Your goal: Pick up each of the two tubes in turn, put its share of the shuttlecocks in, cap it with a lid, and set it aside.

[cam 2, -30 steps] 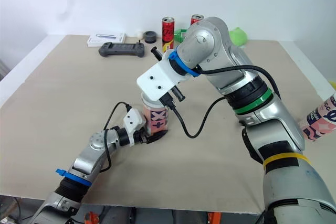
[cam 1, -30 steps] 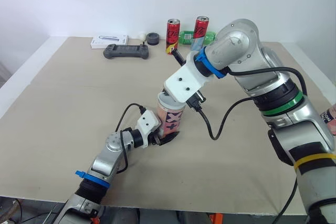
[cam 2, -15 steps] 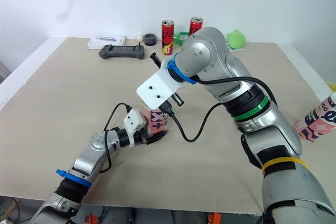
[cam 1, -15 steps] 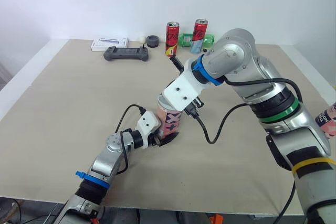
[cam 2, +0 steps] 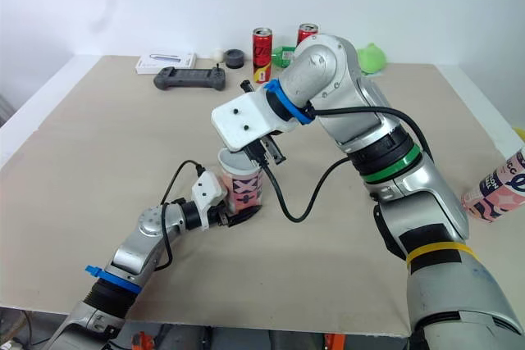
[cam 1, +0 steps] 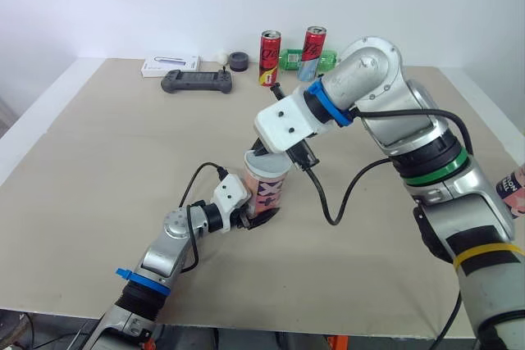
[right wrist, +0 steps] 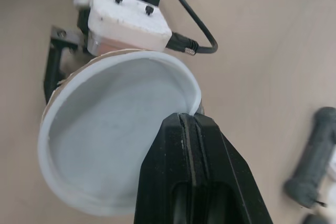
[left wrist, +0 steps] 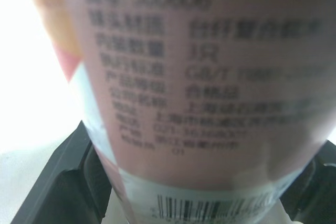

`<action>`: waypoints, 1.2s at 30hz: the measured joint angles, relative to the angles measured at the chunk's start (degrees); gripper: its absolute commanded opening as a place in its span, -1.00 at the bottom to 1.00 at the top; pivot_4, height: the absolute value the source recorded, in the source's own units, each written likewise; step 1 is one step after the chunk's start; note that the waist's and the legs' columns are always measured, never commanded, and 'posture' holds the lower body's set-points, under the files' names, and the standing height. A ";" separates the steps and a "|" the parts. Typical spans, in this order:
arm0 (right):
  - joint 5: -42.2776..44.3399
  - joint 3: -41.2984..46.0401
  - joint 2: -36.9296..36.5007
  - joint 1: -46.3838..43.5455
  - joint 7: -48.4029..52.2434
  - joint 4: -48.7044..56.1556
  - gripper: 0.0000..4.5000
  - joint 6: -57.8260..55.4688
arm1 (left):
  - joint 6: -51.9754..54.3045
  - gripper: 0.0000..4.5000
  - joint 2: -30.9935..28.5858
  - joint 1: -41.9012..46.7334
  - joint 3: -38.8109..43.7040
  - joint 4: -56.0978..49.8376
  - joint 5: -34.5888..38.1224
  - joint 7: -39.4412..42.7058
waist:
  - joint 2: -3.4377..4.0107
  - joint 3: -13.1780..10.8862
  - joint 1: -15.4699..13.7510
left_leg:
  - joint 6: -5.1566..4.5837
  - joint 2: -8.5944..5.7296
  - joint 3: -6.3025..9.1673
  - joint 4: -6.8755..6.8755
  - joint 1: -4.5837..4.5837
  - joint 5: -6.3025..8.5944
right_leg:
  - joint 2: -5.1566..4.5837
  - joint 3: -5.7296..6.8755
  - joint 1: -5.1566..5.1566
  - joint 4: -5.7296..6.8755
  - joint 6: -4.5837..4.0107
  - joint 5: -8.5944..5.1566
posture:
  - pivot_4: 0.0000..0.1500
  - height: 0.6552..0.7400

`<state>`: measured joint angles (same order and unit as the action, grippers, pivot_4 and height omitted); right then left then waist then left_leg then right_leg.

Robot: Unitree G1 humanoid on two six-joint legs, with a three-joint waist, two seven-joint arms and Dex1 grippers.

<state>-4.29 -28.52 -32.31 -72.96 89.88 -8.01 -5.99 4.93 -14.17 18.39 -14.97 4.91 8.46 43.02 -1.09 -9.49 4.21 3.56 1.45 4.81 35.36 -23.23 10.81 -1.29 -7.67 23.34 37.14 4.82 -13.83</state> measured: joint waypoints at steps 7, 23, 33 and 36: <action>6.80 2.54 1.17 -6.32 0.23 -3.86 -0.98 -0.96 | 0.27 0.61 0.22 0.07 0.17 -0.24 0.44 -0.09 | 0.15 -0.37 0.05 | 0.00 0.00 0.07 -0.04 -0.06 0.05 | 0.00 0.08 0.04 0.00 0.19 0.04 | 1.00 1.00; 1.07 1.26 0.31 -5.15 -0.21 -5.81 -0.98 4.26 | 0.42 0.61 0.27 0.09 0.18 -0.24 0.45 -0.37 | 0.15 -0.38 0.08 | 0.01 0.00 0.05 -0.02 -0.04 0.05 | 0.00 0.08 0.03 -0.01 0.22 0.06 | 1.00 1.00; -0.55 1.15 -0.24 -3.58 0.01 -2.11 -0.98 4.65 | 0.46 0.61 0.27 0.11 0.17 -0.23 0.45 -0.37 | 0.15 -0.38 0.08 | 0.01 0.00 0.05 -0.02 -0.04 0.05 | 0.00 0.08 0.02 -0.02 0.21 0.06 | 1.00 1.00; -0.70 1.00 -0.95 -3.12 0.11 -0.22 -0.98 5.13 | 0.46 0.61 0.27 0.11 0.17 -0.23 0.45 -0.37 | 0.15 -0.38 0.07 | 0.01 0.00 0.05 -0.02 -0.04 0.05 | 0.00 0.08 0.02 -0.02 0.22 0.06 | 1.00 1.00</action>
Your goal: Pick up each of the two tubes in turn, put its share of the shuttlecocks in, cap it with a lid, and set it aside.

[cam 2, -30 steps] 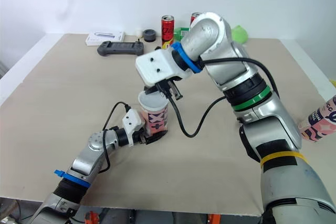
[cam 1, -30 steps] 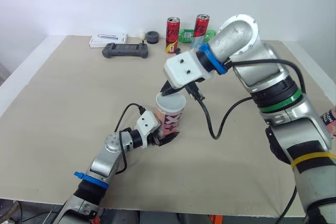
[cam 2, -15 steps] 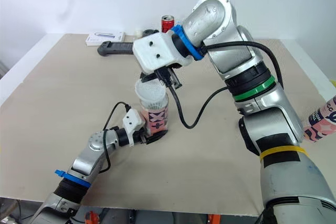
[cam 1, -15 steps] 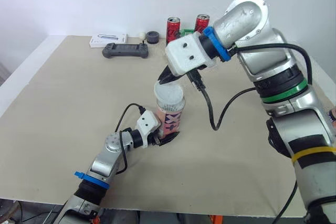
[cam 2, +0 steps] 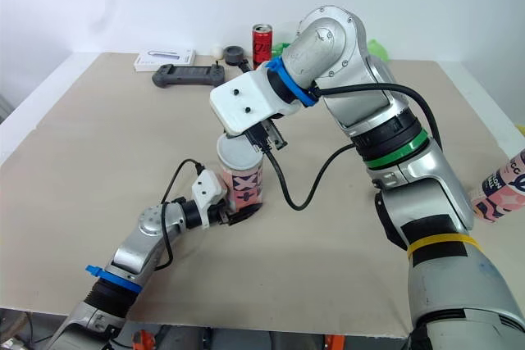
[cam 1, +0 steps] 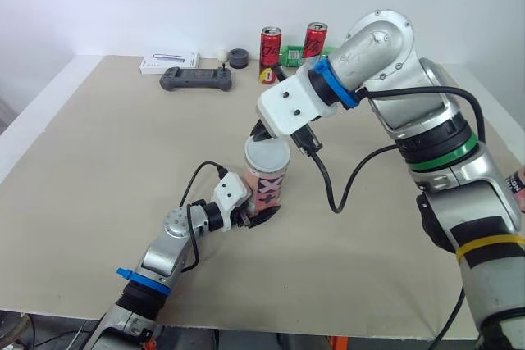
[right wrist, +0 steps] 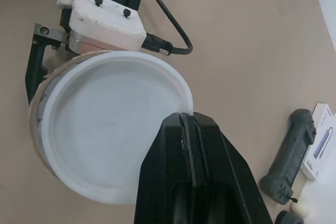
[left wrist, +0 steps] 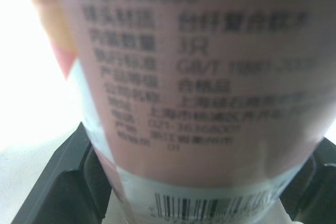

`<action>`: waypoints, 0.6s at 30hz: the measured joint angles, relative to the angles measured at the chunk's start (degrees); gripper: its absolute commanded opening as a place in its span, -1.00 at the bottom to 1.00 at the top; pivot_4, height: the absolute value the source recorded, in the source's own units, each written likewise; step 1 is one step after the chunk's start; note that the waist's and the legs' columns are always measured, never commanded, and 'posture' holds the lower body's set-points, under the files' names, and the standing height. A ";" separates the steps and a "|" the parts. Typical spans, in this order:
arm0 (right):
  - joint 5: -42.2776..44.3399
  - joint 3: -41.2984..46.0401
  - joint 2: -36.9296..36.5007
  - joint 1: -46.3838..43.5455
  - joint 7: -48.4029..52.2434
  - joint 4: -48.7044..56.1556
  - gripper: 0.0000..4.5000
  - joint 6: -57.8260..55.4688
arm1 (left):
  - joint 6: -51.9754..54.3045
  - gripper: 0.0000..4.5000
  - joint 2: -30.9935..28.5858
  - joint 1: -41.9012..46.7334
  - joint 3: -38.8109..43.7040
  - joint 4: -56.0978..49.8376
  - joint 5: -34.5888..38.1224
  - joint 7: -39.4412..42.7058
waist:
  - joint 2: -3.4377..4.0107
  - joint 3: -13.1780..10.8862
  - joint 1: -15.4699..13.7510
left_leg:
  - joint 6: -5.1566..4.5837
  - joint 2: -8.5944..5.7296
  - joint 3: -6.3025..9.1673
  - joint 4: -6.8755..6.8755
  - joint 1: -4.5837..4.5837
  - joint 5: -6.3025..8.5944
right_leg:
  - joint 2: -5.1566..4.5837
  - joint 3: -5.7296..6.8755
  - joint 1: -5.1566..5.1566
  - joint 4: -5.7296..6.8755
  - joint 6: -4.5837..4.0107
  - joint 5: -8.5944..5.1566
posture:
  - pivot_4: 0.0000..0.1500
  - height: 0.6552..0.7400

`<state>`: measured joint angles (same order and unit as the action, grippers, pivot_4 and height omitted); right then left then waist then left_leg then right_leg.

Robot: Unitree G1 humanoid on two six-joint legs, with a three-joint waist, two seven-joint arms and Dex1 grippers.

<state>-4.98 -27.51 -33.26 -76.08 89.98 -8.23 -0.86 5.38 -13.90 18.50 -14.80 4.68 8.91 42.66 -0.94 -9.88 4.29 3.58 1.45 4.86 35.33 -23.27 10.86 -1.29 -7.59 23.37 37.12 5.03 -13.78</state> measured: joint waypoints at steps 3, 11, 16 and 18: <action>-0.48 -0.82 -0.15 0.35 0.00 1.20 -0.98 0.42 | 0.01 0.61 0.00 0.00 -0.01 0.00 -0.01 -0.06 | 0.00 0.00 0.00 | 0.00 0.00 0.00 0.00 0.01 0.00 | 0.00 0.00 0.00 0.00 0.01 0.00 | 1.00 1.00; -2.03 -1.75 -0.15 0.45 -0.05 1.51 -0.98 2.08 | 0.03 0.61 0.02 -0.03 -0.13 -0.08 -0.03 -0.04 | 0.00 0.00 -0.02 | 0.00 0.00 0.00 0.00 0.00 0.00 | 0.00 0.00 -0.01 0.00 -0.01 -0.01 | 1.00 1.00; -2.19 -1.77 -0.15 0.85 -0.09 1.79 -0.98 2.32 | 0.03 0.61 0.02 -0.05 -0.21 -0.14 -0.06 -0.04 | 0.00 0.00 -0.03 | 0.00 0.00 0.00 0.00 0.00 0.00 | 0.00 0.00 -0.01 0.00 -0.01 -0.01 | 1.00 1.00; -2.20 -1.77 -0.15 0.85 -0.10 1.79 -0.98 2.36 | 0.03 0.61 0.02 -0.07 -0.21 -0.16 -0.06 -0.04 | 0.00 0.00 -0.03 | 0.00 0.00 0.00 0.00 0.00 0.00 | -0.01 0.00 -0.01 0.00 -0.01 -0.01 | 1.00 1.00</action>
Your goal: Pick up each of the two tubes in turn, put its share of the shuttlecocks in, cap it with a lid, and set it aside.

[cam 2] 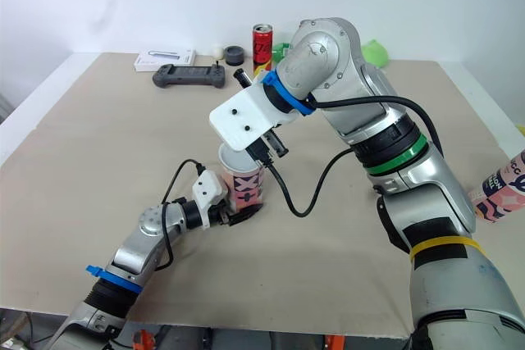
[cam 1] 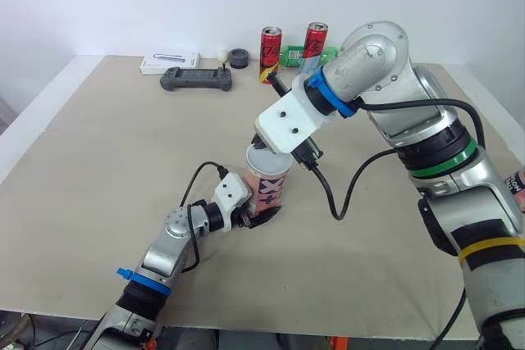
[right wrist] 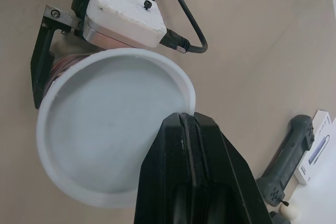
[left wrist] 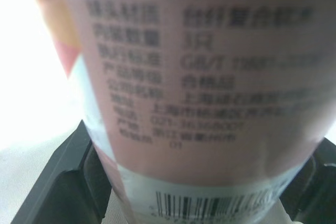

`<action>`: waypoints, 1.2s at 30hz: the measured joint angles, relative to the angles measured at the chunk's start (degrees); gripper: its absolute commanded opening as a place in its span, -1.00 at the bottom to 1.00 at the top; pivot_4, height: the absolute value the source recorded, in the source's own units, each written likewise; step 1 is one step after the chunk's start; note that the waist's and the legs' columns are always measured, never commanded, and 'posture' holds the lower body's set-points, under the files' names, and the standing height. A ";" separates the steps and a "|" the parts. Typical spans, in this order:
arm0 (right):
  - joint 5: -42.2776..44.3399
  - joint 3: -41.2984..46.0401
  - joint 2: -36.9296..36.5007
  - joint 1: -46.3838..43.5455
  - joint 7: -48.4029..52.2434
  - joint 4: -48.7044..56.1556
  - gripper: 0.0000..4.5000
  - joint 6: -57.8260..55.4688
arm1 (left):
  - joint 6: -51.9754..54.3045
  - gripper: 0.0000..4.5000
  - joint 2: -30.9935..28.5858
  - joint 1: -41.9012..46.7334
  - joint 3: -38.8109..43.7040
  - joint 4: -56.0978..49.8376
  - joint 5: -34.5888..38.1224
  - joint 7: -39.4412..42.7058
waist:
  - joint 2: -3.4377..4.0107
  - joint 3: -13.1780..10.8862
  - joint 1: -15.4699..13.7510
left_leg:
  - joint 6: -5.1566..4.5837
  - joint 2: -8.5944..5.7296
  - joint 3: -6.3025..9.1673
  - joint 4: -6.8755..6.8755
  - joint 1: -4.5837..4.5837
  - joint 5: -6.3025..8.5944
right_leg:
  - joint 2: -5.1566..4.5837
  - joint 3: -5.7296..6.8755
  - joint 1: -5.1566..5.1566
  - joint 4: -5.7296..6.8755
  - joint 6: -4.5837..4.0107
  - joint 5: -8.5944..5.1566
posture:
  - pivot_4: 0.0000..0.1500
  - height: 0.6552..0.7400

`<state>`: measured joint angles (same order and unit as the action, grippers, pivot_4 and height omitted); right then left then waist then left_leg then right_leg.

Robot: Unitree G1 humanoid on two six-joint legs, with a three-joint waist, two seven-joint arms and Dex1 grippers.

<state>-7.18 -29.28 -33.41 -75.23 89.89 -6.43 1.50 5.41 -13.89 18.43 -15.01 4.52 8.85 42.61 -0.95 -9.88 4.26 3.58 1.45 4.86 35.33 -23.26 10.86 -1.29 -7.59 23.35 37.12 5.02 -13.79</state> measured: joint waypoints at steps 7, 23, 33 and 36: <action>-0.04 0.00 0.15 0.00 -0.12 -0.12 -0.33 0.64 | 0.03 0.61 0.00 -0.07 0.11 -0.02 0.05 -0.05 | 0.00 0.00 0.01 | 0.00 0.00 0.00 0.00 0.00 0.00 | 0.00 0.00 0.00 0.00 0.00 0.00 | 1.00 1.00; 5.62 5.07 1.49 -5.74 -0.19 -5.01 0.33 -3.80 | 0.09 0.61 -0.01 -0.35 0.10 -0.36 0.09 -0.42 | 0.01 -0.01 0.03 | 0.01 0.01 0.01 -0.02 0.01 0.01 | 0.00 0.01 0.00 0.00 -0.05 -0.01 | 1.00 1.00; 9.84 1.85 -3.45 2.68 0.28 -0.77 -0.96 -8.74 | 0.09 0.61 -0.07 -0.38 0.29 -0.33 0.10 -0.74 | 0.04 -0.04 0.04 | 0.01 0.01 0.00 0.01 0.03 0.00 | 0.01 0.00 0.00 0.02 -0.15 -0.08 | 1.00 1.00; 9.15 0.88 -2.57 4.21 0.16 -0.19 -0.96 -9.24 | 0.07 0.61 -0.07 -0.37 0.26 -0.24 0.12 -0.70 | 0.04 -0.03 0.04 | 0.01 0.01 -0.01 0.01 0.03 0.00 | 0.01 0.00 -0.01 0.01 0.00 0.01 | 1.00 1.00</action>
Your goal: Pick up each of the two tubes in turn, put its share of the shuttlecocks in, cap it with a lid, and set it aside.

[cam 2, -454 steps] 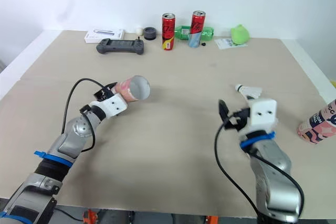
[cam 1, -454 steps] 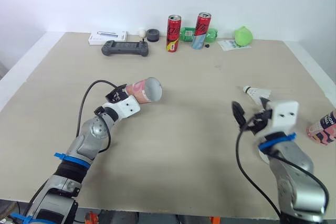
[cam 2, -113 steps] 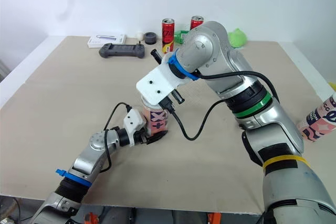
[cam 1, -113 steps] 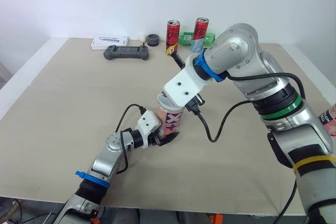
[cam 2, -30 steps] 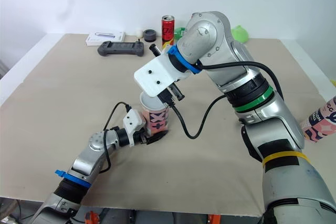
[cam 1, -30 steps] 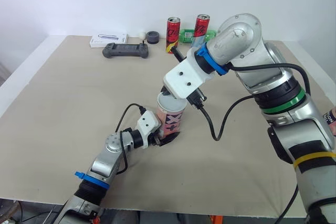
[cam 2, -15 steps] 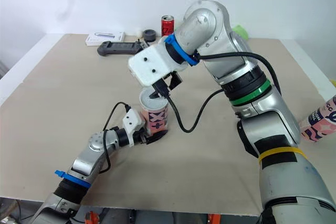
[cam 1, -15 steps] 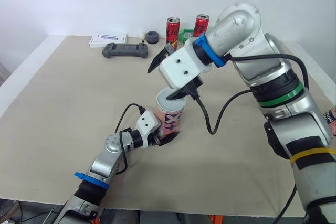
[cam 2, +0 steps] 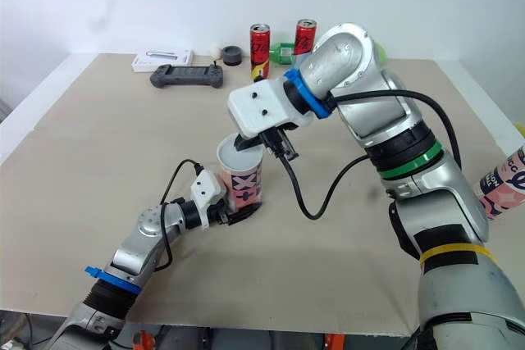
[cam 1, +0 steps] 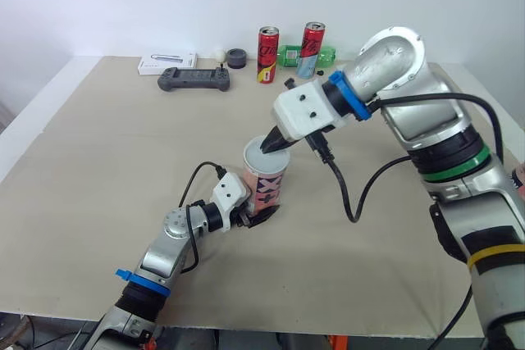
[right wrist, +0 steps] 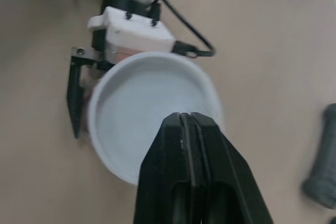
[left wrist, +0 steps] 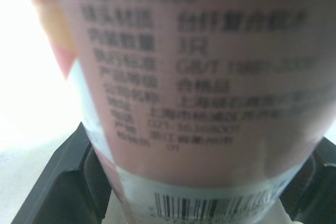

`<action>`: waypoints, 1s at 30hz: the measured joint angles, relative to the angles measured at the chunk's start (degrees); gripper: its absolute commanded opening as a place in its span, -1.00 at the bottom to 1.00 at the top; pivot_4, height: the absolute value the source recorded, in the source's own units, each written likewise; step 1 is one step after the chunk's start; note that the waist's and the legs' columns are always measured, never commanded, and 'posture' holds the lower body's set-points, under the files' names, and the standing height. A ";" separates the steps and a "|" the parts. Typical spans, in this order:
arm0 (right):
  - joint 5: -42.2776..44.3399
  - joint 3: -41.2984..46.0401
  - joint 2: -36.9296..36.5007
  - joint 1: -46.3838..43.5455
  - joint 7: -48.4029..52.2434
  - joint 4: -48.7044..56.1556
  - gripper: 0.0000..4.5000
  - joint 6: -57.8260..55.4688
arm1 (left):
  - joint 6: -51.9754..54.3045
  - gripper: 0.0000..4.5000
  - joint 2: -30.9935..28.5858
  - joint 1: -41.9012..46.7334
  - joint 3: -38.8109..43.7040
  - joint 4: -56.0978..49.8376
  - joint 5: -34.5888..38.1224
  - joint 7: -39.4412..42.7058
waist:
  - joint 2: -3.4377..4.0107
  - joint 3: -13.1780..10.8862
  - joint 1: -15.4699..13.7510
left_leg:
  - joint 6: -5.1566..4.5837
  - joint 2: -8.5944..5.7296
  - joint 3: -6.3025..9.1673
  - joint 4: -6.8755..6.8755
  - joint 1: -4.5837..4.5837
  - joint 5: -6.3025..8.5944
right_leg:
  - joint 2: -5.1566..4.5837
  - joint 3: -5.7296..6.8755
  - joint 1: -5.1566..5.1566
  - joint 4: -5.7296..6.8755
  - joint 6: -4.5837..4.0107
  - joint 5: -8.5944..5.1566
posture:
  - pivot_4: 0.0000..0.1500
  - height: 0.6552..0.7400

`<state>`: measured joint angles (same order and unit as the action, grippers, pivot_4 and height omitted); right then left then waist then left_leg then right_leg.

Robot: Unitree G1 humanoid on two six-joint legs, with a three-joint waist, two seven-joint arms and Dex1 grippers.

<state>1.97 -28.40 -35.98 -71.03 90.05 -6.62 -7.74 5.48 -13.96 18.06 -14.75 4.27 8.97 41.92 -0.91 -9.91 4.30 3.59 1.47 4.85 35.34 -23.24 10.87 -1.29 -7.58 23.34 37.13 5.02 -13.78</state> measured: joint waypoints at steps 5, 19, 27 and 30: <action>-0.57 0.13 1.05 1.46 -0.19 1.44 -0.96 -0.68 | 0.01 0.61 0.00 0.00 -0.02 0.21 -0.01 -0.06 | -0.03 0.04 0.00 | 0.00 0.00 0.01 0.01 0.10 0.00 | 0.00 0.01 -0.09 0.00 0.01 0.00 | 1.00 1.00; -2.11 2.51 4.55 4.48 -0.45 -0.59 -0.96 -0.83 | 0.62 0.61 -0.09 -0.37 0.08 0.80 -0.03 -0.32 | -0.10 0.54 0.20 | 0.02 0.16 -0.01 -0.02 0.63 0.01 | 0.17 0.00 -0.50 0.00 -0.26 -0.16 | 1.00 1.00; 13.95 16.69 6.83 8.23 -5.17 1.67 0.03 -18.15 | 0.87 0.61 -0.10 -1.24 0.06 -1.42 0.24 -0.22 | -0.04 0.34 -0.16 | 0.01 0.10 0.21 0.00 -0.06 0.01 | 0.20 0.01 -0.04 0.03 -0.14 -0.03 | 1.00 1.00; 20.18 24.09 3.10 14.21 -8.53 6.99 0.71 -25.36 | 1.45 0.61 -0.54 -2.29 0.29 -2.86 1.56 0.80 | -0.09 0.36 -0.42 | 0.07 0.04 0.30 -0.01 -0.11 0.20 | 0.17 0.01 -0.11 -0.01 -0.30 -0.13 | 1.00 1.00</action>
<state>22.15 -4.31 -32.88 -56.81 81.53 0.36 -33.10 6.93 -14.50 15.76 -14.46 1.41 10.53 42.72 -1.00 -9.55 3.88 3.66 1.51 5.16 35.34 -23.34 11.06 -1.11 -7.57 23.23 37.11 4.72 -13.91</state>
